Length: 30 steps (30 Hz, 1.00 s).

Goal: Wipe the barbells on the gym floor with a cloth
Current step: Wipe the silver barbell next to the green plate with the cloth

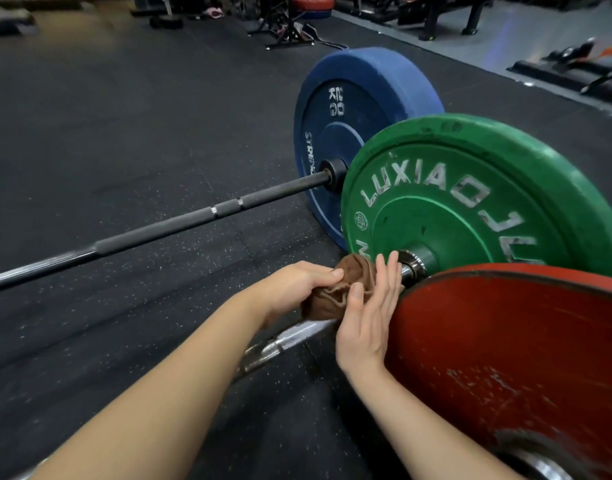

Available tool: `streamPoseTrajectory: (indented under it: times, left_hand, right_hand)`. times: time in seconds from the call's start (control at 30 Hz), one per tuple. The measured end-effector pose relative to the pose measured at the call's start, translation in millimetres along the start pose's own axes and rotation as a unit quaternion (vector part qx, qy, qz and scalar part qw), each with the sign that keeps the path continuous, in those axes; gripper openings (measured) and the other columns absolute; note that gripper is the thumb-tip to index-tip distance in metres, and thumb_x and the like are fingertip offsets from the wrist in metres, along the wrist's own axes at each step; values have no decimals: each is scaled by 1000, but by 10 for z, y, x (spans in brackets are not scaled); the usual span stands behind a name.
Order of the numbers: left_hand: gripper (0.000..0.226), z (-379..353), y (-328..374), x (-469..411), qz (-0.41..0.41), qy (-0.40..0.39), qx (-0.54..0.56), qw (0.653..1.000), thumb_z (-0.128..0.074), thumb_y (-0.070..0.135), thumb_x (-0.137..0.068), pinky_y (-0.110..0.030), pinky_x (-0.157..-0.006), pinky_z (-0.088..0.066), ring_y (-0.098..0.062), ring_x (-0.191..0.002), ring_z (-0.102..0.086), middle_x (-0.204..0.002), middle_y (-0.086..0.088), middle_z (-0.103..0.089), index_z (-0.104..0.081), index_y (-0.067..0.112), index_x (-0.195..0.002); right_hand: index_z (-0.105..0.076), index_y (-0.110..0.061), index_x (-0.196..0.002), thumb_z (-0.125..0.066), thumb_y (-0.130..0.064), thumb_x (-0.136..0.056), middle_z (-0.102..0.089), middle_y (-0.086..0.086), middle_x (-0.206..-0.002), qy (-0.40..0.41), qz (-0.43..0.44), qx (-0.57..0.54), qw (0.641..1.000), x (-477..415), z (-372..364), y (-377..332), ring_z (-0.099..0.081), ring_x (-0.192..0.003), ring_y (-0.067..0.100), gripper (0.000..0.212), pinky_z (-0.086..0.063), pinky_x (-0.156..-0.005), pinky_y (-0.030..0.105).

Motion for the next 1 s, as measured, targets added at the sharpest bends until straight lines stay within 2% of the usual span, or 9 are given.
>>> streamPoseTrajectory:
  times: [0.17, 0.27, 0.33, 0.47, 0.57, 0.7, 0.8, 0.9, 1.0]
  left_hand:
    - [30, 81, -126, 419, -33, 33, 23, 999, -54, 21, -105, -30, -93, -57, -24, -101, -73, -110, -15, -77, -76, 2, -111]
    - [35, 123, -197, 583, -48, 53, -7, 997, -53, 31, -106, -44, -104, -53, -33, -109, -72, -109, -14, -77, -76, 4, -108]
    - [43, 205, -228, 675, -46, 80, -82, 992, -50, 47, -103, -47, -107, -50, -29, -103, -72, -103, -6, -78, -74, 11, -101]
    - [44, 370, -181, 883, -3, 108, -362, 926, -37, 54, -107, -32, -81, -47, -10, -83, -63, -86, 11, -69, -62, 28, -83]
    - [46, 428, -92, 1022, 6, 85, -471, 878, -32, 58, -106, -37, -84, -48, -18, -88, -63, -96, 3, -70, -62, 26, -94]
    - [47, 426, 203, 1256, -15, 96, -579, 810, -31, 58, -107, -41, -84, -50, -24, -87, -62, -99, -3, -69, -58, 20, -96]
    - [52, 547, 570, 1481, -32, 145, -582, 799, -30, 61, -105, -44, -88, -51, -29, -92, -64, -102, -6, -70, -61, 20, -97]
    - [54, 563, 1019, 1791, -81, 174, -538, 821, -33, 57, -107, -42, -95, -47, -29, -103, -64, -110, -8, -72, -68, 16, -104]
    - [50, 475, 1344, 2210, -127, 197, -469, 852, -30, 53, -109, -38, -95, -44, -24, -102, -62, -114, -5, -69, -65, 18, -105]
  right_hand:
    - [-22, -5, -159, -13, -57, -105, -9, 7, -170, -28, 7, 21, 999, 31, -10, 15, 1, -157, 20, 75, 1, -126, 33]
    - [-24, -5, -159, -14, -51, -106, -11, 6, -170, -42, 7, 22, 999, 30, -6, 16, 1, -157, 18, 71, 1, -126, 31]
    - [-25, -6, -159, -17, -46, -106, -12, 4, -170, -59, 6, 27, 998, 33, 1, 39, 2, -157, 16, 66, 1, -126, 29]
    - [-24, -8, -159, -20, -48, -105, -8, 1, -170, -104, 21, 56, 993, 77, 26, 6, 8, -156, 13, 68, 5, -124, 23]
    - [-22, -7, -159, -21, -56, -102, -2, 1, -171, -123, -4, 69, 990, 127, -8, -34, 15, -155, 9, 75, 10, -122, 20]
    - [-17, -13, -161, -24, -66, -101, 4, -1, -170, -183, -25, 39, 982, 178, -65, -205, 16, -153, 6, 80, 5, -125, 31]
    - [-14, -27, -161, -41, -72, -90, -6, -8, -170, -331, -27, -37, 943, 269, -125, -530, 0, -154, 4, 89, -7, -125, 33]
    - [-17, -37, -158, -55, -88, -71, -34, -11, -160, -452, -51, -64, 888, 313, -126, -1049, -32, -146, 8, 107, -25, -120, 34]
    - [-43, -40, -141, -72, -78, -69, -58, -5, -142, -555, -109, -182, 805, 430, -89, -1745, -57, -130, 21, 86, -42, -113, 52]
Point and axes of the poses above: each hand's wrist, its own x-axis away from the middle knuckle, its own z-axis out of the back of the hand, y = z × x, the point moved 9 cm from there along -x, towards the middle knuckle
